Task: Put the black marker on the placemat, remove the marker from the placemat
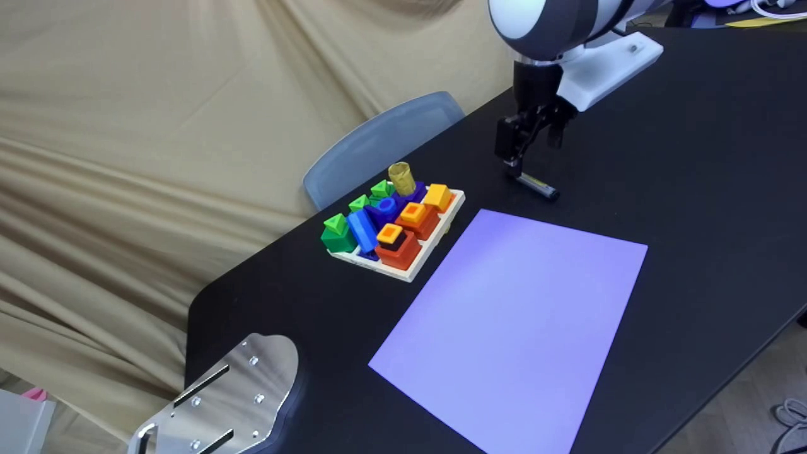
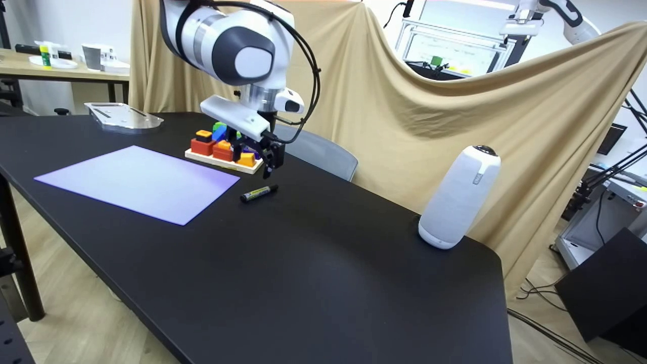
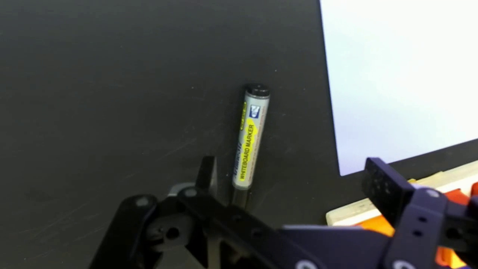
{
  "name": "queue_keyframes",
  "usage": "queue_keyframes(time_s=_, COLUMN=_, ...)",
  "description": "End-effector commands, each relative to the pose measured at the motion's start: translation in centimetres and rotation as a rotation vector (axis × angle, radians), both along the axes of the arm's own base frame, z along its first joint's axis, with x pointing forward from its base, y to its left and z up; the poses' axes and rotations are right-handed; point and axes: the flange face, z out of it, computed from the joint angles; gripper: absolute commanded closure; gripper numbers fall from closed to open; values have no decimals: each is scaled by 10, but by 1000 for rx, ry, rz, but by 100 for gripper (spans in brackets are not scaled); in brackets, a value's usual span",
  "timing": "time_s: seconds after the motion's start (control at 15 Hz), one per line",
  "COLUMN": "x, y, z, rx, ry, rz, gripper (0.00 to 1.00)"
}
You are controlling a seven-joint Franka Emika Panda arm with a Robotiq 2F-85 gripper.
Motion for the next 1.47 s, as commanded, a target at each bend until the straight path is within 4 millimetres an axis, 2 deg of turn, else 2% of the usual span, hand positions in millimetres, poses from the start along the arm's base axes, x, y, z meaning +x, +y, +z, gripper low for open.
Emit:
queue_keyframes(time_s=0.0, x=22, y=-6, z=-8, rx=-28, ry=17, rz=-24, gripper=0)
queue_keyframes(time_s=0.4, x=36, y=-3, z=-21, rx=-47, ry=49, rz=-10, gripper=0)
queue_keyframes(time_s=0.53, x=36, y=-1, z=-19, rx=-51, ry=67, rz=-10, gripper=0)
queue_keyframes(time_s=0.6, x=29, y=-3, z=-23, rx=-39, ry=52, rz=11, gripper=0)
queue_keyframes(time_s=0.87, x=31, y=-1, z=-22, rx=-41, ry=60, rz=13, gripper=0)
queue_keyframes(time_s=1.4, x=34, y=4, z=-52, rx=-64, ry=86, rz=31, gripper=0)
